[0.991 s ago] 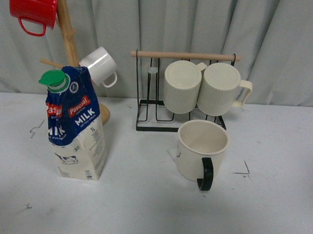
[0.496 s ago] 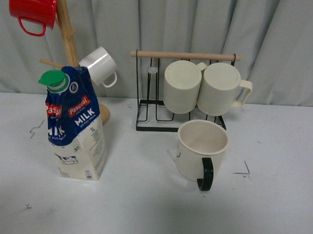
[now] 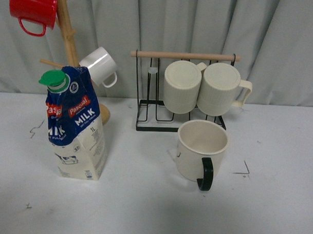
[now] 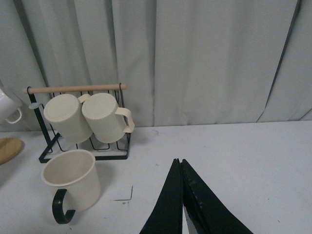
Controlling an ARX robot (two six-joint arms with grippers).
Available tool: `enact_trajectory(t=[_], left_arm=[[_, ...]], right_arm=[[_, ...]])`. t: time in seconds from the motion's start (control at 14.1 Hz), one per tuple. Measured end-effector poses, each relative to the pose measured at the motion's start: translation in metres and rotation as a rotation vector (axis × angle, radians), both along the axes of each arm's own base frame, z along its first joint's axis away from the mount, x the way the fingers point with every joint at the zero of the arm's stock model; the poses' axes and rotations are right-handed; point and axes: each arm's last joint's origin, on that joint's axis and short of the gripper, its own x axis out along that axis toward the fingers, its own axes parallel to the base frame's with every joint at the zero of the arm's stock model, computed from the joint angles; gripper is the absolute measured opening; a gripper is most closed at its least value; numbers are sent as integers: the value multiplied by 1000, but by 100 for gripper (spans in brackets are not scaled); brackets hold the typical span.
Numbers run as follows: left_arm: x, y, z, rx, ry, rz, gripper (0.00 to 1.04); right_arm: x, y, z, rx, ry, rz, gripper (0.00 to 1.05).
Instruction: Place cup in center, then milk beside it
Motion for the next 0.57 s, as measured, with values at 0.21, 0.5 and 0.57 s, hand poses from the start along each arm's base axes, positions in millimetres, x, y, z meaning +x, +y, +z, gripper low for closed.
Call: enact_trajectory(t=[0.21, 0.5, 0.57], left_arm=[[0, 0, 0, 0, 0, 0, 98], [0, 0, 0, 0, 0, 0, 98], [0, 0, 0, 0, 0, 0, 98]], right_arm=[[-2, 0, 0, 0, 1, 0, 2], [-7, 0, -1, 0, 5, 0, 2], [-8, 0, -1, 0, 1, 0, 2]])
